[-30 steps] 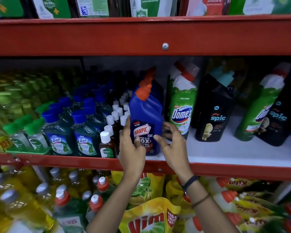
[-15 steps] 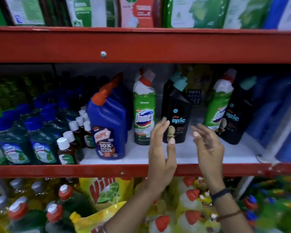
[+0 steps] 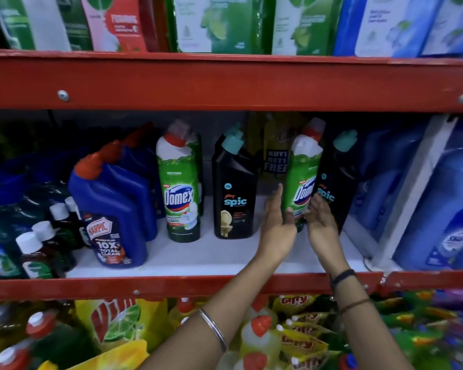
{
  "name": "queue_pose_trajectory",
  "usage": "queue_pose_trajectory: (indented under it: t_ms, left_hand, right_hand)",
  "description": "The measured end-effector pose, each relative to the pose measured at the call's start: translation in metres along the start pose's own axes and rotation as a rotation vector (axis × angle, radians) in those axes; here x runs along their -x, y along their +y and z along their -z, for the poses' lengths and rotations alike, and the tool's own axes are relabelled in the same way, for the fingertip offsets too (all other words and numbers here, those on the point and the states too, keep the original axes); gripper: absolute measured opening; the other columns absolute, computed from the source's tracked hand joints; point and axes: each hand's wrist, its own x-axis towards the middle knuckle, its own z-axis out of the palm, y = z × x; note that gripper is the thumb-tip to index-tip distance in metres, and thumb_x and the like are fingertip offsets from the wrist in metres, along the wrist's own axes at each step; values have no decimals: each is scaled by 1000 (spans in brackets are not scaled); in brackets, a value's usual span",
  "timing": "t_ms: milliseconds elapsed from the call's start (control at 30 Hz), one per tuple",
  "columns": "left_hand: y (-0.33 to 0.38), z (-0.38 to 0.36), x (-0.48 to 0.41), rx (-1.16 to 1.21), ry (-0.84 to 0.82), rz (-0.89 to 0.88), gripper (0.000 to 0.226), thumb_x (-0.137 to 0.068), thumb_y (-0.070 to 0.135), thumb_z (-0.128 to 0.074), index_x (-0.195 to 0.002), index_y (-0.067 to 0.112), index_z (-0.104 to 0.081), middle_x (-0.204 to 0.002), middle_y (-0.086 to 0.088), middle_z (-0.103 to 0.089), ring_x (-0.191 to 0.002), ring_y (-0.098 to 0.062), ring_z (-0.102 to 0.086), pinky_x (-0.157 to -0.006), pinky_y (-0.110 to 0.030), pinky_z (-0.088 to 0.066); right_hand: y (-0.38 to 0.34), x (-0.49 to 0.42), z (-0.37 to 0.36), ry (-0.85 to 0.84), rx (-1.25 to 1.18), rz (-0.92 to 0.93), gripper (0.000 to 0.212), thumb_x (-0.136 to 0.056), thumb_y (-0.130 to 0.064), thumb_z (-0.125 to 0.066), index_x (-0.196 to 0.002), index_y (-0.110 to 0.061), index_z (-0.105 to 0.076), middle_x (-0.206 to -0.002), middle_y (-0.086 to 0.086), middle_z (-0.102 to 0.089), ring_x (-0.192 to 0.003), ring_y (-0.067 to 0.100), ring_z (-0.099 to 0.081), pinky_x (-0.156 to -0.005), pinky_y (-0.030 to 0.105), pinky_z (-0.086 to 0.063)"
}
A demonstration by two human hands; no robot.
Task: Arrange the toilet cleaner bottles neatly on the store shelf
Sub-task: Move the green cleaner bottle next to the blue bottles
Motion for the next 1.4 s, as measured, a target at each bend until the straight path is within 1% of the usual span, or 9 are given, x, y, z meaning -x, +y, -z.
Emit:
queue_pose_trajectory:
  t_ms: [100, 267, 400, 533, 633, 767, 967, 1233, 1400]
  left_hand:
    - [-3, -10, -6, 3, -6, -7, 58, -98, 8, -38, -149, 28, -19, -156, 0, -28, -143, -16, -27, -117, -37, -29]
    - [-4, -13, -9, 75, 65, -6, 61, -94, -2, -38, -147, 23, -23, -145, 4, -38, -130, -5, -37, -95, 2, -32]
    - [-9, -13, -12, 95, 121, -15, 58, -94, 1, -43, -145, 26, -30, -136, 1, -51, -123, -12, -51, -105, -32, -45]
    - [-12, -11, -14, 48, 158, -29, 55, -93, 7, -51, -142, 25, -35, -136, -8, -57, -123, -20, -55, -103, -44, -48]
    - [-9, -8, -11, 7, 194, -56, 52, -92, 15, -57, -140, 23, -39, -131, -10, -61, -118, -22, -59, -99, -46, -51]
    - [-12, 1, 6, -83, 235, -145, 53, -91, 40, -56, -140, 39, -36, -125, -4, -66, -106, -18, -66, -89, -43, -56]
    - [-5, 36, 32, -191, 291, -219, 57, -91, 23, -60, -142, 35, -37, -121, -1, -69, -93, -16, -68, -80, -32, -57]
    - [-5, 112, 75, -73, 364, -206, 55, -89, 25, -63, -137, 41, -41, -110, 27, -63, -97, 11, -61, -85, -24, -56]
    - [-16, 157, 83, -71, 461, -213, 50, -90, 21, -63, -136, 35, -47, -102, 12, -70, -86, -12, -68, -75, -38, -60]
  right_hand:
    - [5, -1, 1, 19, 0, 15, 50, -92, 5, -36, -140, -10, -38, -132, -5, -48, -123, 11, -47, -105, 25, -36]
    - [8, 3, 11, 127, 87, 89, 36, -92, -3, -47, -128, -4, -47, -109, 4, -61, -101, 16, -59, -80, 10, -45]
    - [12, 3, 10, 156, 174, 150, 37, -90, -12, -56, -126, -5, -49, -112, 10, -59, -94, 17, -60, -73, 9, -46]
    - [12, -1, 4, 114, 143, 141, 40, -90, -16, -59, -128, -5, -51, -122, 5, -61, -103, 14, -60, -81, 10, -48]
    - [6, -2, 5, 138, 132, 132, 36, -89, -12, -61, -124, -3, -55, -111, 0, -62, -93, 9, -60, -69, -3, -42]
    - [-1, 6, 5, 130, 117, 122, 33, -88, -12, -63, -120, -7, -60, -104, -3, -66, -87, -6, -60, -76, 11, -52]
    - [-22, 39, -8, 116, 82, 127, 29, -85, -16, -67, -114, -14, -64, -101, -1, -69, -92, 5, -65, -83, 30, -54]
    - [-54, 86, -64, 10, -9, 148, 28, -84, -17, -68, -111, -21, -67, -103, -12, -72, -93, -2, -67, -78, 15, -54]
    - [-63, 99, -111, -62, -93, 112, 30, -82, -11, -69, -111, -19, -68, -98, -12, -73, -88, -1, -69, -80, 24, -57]
